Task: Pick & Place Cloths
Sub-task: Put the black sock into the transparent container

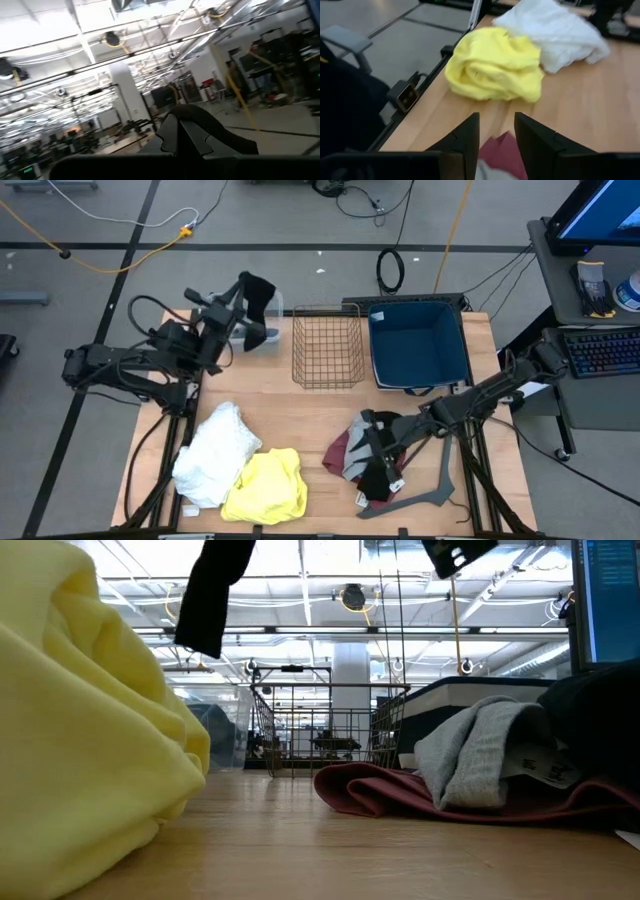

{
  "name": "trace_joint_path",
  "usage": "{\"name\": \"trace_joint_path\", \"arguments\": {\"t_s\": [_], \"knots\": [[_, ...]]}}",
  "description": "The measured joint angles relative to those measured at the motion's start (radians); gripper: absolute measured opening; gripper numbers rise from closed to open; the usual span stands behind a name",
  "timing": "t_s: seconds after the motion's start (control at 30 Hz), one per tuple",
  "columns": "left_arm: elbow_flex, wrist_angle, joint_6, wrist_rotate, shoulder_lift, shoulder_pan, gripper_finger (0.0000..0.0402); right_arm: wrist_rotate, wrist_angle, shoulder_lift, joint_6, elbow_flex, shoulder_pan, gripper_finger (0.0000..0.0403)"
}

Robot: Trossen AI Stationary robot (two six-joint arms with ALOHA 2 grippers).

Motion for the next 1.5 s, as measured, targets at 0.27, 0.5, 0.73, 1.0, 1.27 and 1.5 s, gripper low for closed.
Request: {"name": "trace_joint_path", "arguments": {"t_s": [0.27,0.5,0.73,1.0,1.27,1.5], "knots": [[0.000,-0.077,-0.055,0.000,0.000,0.127,0.0000,0.000,-0.063,0.000,0.038,0.000,0.082,0.0083],[0.000,-0.164,-0.115,0.000,0.000,0.231,0.0000,0.032,-0.090,0.000,0.039,0.000,0.151,0.0016],[0.000,-0.216,-0.166,0.000,0.000,0.323,0.0000,0.151,-0.164,0.000,0.113,0.000,0.212,0.0003],[0.000,-0.301,-0.235,0.002,0.000,0.411,0.0000,0.192,-0.179,-0.001,0.157,0.000,0.258,0.0001],[0.000,-0.440,-0.333,0.005,0.002,0.478,0.0000,0.238,-0.172,-0.001,0.169,-0.004,0.275,0.0001],[0.000,-0.588,-0.414,0.053,0.002,0.496,0.0000,0.238,-0.170,-0.001,0.195,-0.033,0.275,0.0001]]}}
